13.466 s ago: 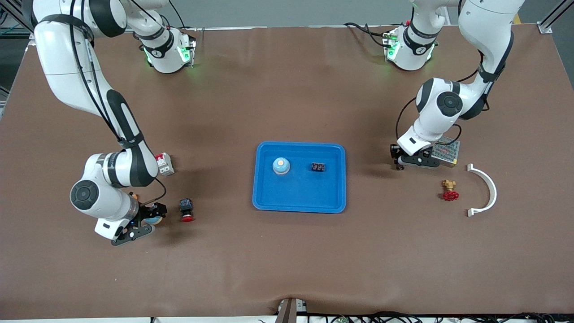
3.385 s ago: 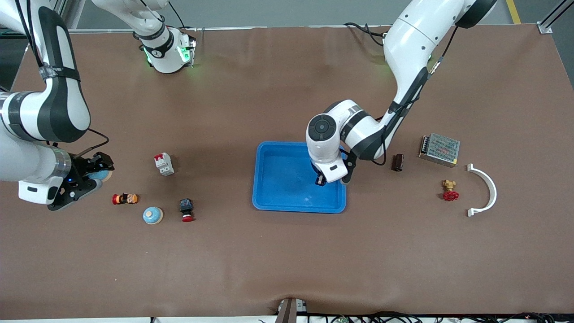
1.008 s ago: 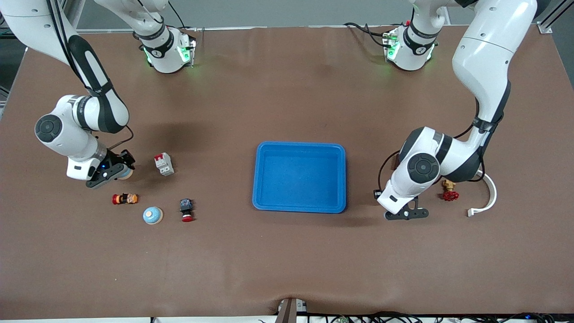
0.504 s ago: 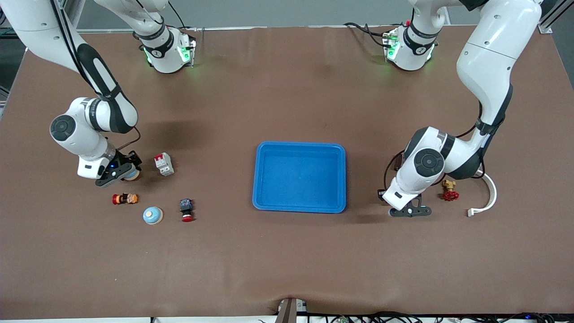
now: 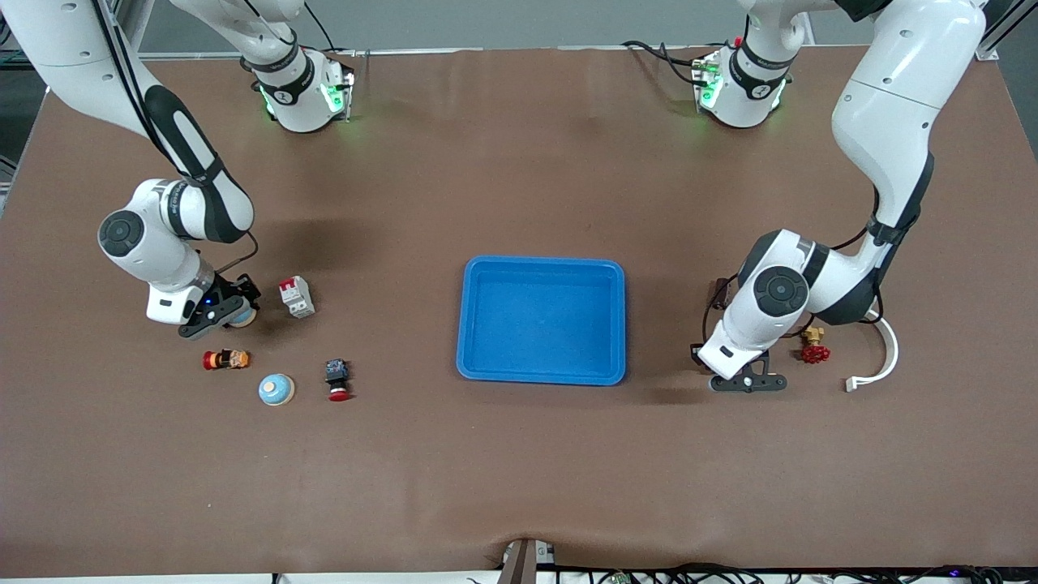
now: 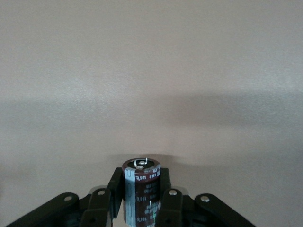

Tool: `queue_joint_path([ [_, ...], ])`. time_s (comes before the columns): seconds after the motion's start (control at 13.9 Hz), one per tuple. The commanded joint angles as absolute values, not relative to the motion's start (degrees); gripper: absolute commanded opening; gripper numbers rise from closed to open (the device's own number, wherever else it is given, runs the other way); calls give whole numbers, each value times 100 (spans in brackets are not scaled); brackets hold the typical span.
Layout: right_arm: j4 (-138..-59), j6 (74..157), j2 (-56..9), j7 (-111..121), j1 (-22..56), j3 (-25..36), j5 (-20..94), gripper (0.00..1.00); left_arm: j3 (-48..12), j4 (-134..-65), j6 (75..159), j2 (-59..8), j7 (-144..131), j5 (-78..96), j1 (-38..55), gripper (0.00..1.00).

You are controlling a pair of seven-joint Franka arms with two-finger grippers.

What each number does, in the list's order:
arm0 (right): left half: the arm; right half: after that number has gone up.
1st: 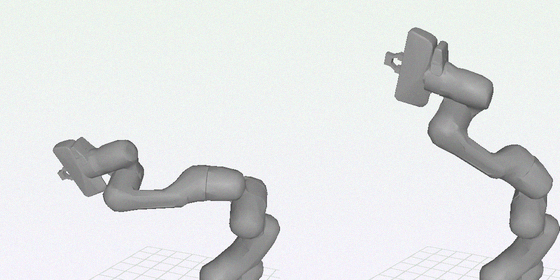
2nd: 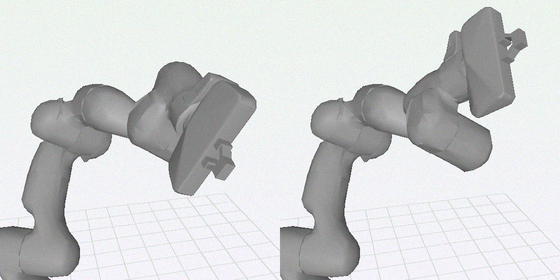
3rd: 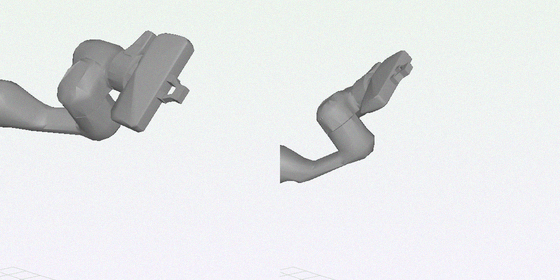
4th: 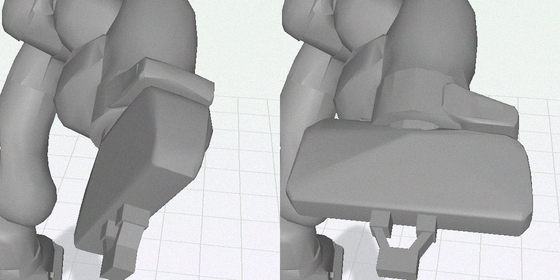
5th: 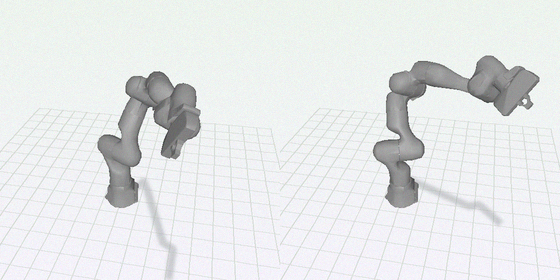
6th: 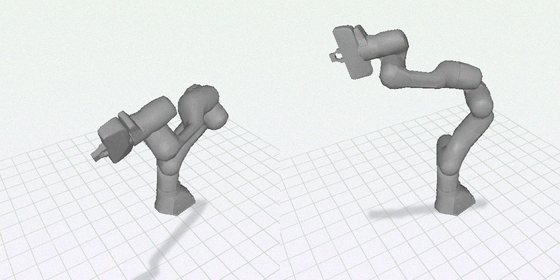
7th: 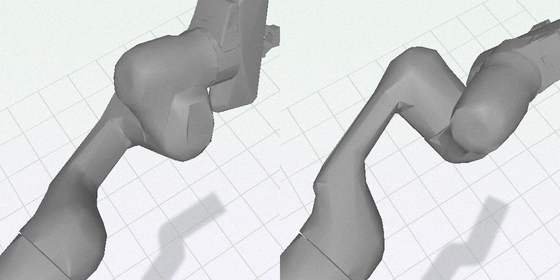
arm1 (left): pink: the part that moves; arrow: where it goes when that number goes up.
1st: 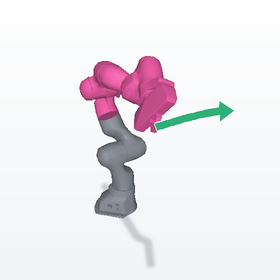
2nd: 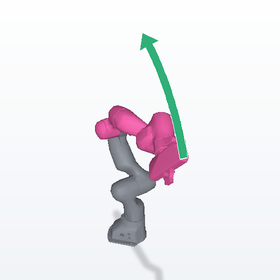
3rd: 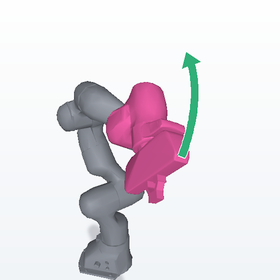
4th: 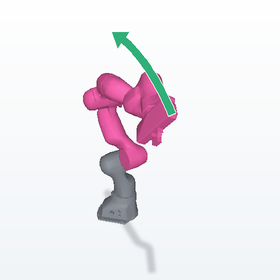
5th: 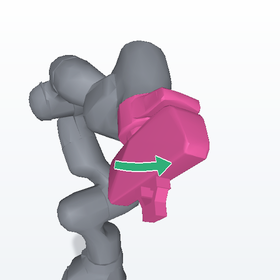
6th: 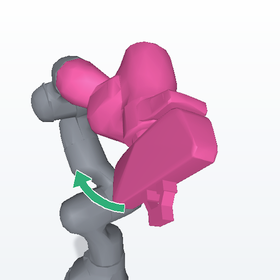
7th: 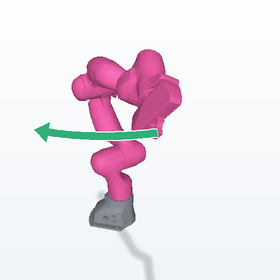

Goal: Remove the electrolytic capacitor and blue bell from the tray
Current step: 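Carry the capacitor toward the brass valve while the right gripper holds the bell, then set the bell down with the right gripper beside the other bell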

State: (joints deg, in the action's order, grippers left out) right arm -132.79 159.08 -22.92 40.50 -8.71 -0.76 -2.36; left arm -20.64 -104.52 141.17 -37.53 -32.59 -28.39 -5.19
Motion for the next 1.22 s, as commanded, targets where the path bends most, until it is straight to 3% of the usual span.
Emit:
queue_joint_path([
  [0.0, -13342, 15970, -2232, 3999, -914, -141, -281, 100, -2144, -10626, 14221, -3621, -3208, -3006, -642, 0],
  [0.5, -12930, 15576, -2224, 3719, -835, -158, -272, 100, -2145, -10740, 14457, -3639, -3050, -3331, -852, 0],
  [1.01, -10656, 13074, -2425, 2350, -563, -149, -264, 100, -2145, -10872, 14520, -3656, -3006, -3401, -817, 0],
  [1.15, -10154, 12701, -2539, 1559, -423, -141, -272, 100, -2145, -10924, 14528, -3648, -3015, -3401, -809, 0],
])
